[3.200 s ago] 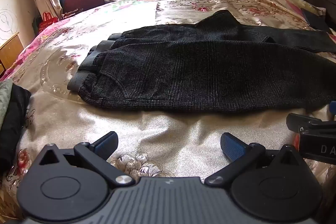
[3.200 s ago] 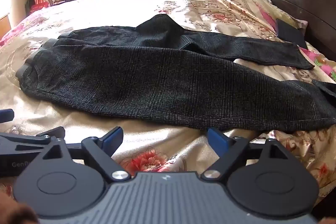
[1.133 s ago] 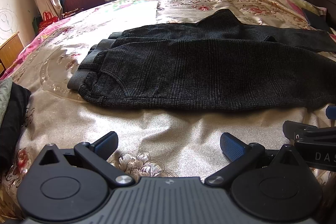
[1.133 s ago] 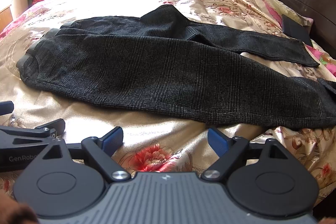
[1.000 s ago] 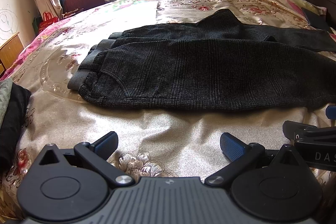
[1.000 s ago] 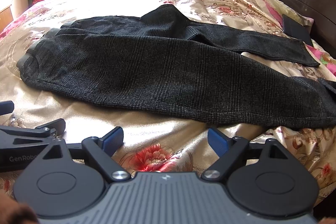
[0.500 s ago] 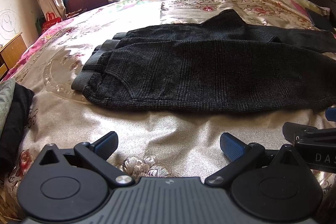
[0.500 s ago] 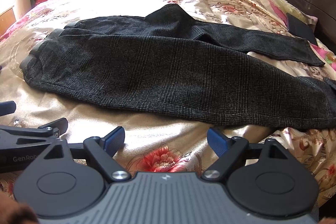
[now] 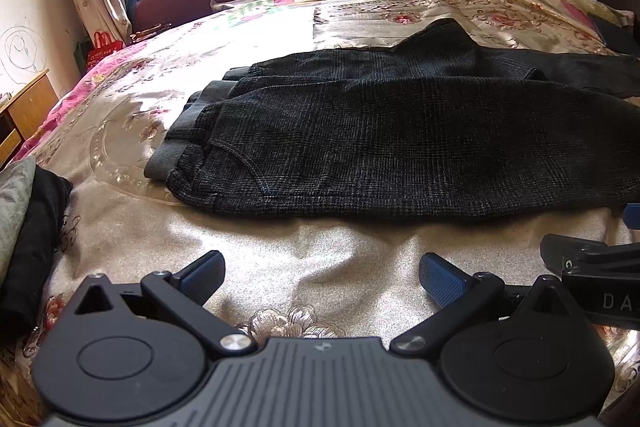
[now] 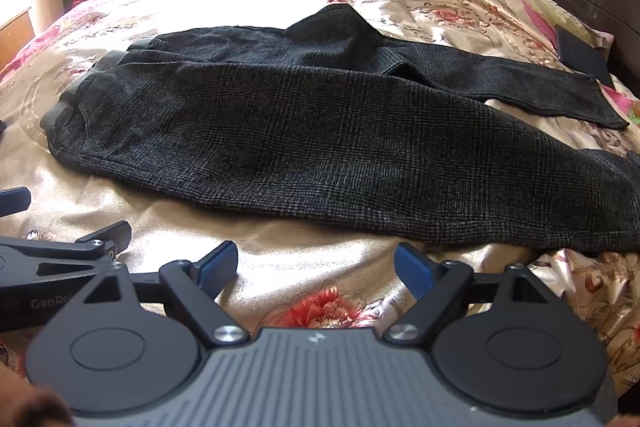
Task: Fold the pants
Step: 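Grasp the trouser waistband with the left tool while the right tool grasps beside it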
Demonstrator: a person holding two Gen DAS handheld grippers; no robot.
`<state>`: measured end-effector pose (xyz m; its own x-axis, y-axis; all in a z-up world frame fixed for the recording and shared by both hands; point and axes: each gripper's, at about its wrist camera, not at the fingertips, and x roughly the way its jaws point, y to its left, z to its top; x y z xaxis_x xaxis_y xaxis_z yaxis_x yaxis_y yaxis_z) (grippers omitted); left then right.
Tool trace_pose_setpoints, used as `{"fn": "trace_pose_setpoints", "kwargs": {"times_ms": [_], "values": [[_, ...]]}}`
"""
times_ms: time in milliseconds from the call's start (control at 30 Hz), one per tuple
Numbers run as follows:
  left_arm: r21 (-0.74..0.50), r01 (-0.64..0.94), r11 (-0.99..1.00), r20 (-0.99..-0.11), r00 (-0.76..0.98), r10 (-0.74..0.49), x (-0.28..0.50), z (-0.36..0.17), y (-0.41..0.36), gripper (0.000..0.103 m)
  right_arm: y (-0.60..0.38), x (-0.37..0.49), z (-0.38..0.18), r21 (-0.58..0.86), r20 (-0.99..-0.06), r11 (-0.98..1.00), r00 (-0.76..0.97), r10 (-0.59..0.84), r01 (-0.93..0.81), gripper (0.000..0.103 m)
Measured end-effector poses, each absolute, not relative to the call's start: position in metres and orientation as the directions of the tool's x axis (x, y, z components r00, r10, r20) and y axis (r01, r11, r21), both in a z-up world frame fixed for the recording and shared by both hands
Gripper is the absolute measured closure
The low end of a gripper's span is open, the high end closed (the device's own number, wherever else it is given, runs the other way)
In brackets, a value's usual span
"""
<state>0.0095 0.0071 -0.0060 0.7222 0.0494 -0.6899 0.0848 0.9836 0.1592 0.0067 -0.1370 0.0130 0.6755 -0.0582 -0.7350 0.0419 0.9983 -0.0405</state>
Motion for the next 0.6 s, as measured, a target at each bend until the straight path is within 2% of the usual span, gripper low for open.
{"fn": "trace_pose_setpoints", "kwargs": {"times_ms": [400,600], "values": [[0.149,0.067,0.987,-0.696,0.716,0.056,0.017,-0.008,0.015,0.0,-0.13,0.013,0.01,-0.046,-0.738,0.999,0.674,-0.043,0.013,0.018],[0.128,0.034,0.991,-0.659,0.75,0.059,0.025,0.002,0.033,0.0,-0.112,0.02,0.013,-0.093,-0.708,0.993,0.706,-0.02,-0.065,0.018]]}}
